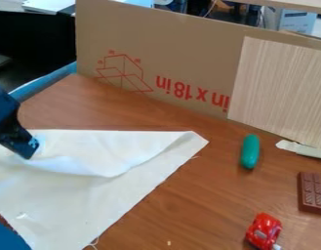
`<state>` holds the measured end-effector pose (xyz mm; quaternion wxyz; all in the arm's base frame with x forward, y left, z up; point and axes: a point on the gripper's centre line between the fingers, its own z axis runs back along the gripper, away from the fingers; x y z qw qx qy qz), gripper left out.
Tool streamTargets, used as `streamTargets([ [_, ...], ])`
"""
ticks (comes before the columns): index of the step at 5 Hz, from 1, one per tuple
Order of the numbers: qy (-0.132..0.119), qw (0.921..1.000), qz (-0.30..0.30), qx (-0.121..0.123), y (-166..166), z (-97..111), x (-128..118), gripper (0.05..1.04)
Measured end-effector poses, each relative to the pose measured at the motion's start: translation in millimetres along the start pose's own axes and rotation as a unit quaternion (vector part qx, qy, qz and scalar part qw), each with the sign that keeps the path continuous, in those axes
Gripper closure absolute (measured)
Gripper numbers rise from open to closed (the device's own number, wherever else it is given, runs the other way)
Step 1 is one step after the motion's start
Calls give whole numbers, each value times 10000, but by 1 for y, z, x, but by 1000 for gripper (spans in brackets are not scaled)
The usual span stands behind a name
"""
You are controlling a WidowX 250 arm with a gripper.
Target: Fold the cloth from the top left to bottom right
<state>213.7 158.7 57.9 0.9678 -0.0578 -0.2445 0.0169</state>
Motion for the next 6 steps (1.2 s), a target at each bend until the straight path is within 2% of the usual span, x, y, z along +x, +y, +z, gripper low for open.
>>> streamTargets([
  [2,27,9998,-61,203,-30,7,-34,1032],
  [4,94,9995,-185,246,-52,10,-50,1009],
  [5,70,9990,-355,255,-52,8,-52,857],
  [6,244,9990,-325,192,-45,5,-52,591],
])
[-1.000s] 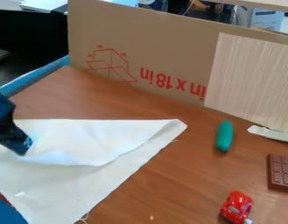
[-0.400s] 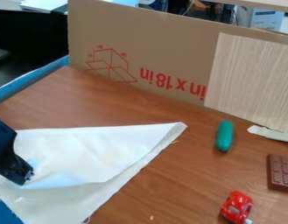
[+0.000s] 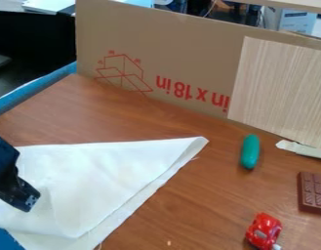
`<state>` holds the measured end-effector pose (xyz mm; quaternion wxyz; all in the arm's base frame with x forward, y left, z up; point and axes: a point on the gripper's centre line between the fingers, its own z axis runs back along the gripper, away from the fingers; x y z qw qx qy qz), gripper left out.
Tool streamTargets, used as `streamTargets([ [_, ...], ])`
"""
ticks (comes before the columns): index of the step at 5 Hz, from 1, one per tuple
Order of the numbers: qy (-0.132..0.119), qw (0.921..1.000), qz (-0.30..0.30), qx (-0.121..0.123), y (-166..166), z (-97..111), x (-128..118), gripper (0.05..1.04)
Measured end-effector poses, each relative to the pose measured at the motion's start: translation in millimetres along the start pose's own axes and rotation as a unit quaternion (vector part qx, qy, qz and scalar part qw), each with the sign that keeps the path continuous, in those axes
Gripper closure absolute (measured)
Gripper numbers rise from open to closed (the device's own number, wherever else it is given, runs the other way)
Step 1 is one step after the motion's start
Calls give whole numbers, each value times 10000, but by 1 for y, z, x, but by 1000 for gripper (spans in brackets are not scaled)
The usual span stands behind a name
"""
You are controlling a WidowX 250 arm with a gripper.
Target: Fold the cloth from the top left to bottom right
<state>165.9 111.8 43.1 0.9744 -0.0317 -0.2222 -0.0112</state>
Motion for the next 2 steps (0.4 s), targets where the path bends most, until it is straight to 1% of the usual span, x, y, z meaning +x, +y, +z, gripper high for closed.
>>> streamTargets([
  [1,249,9995,71,-170,8,8,13,286],
  [2,414,9986,166,-297,23,20,41,85],
])
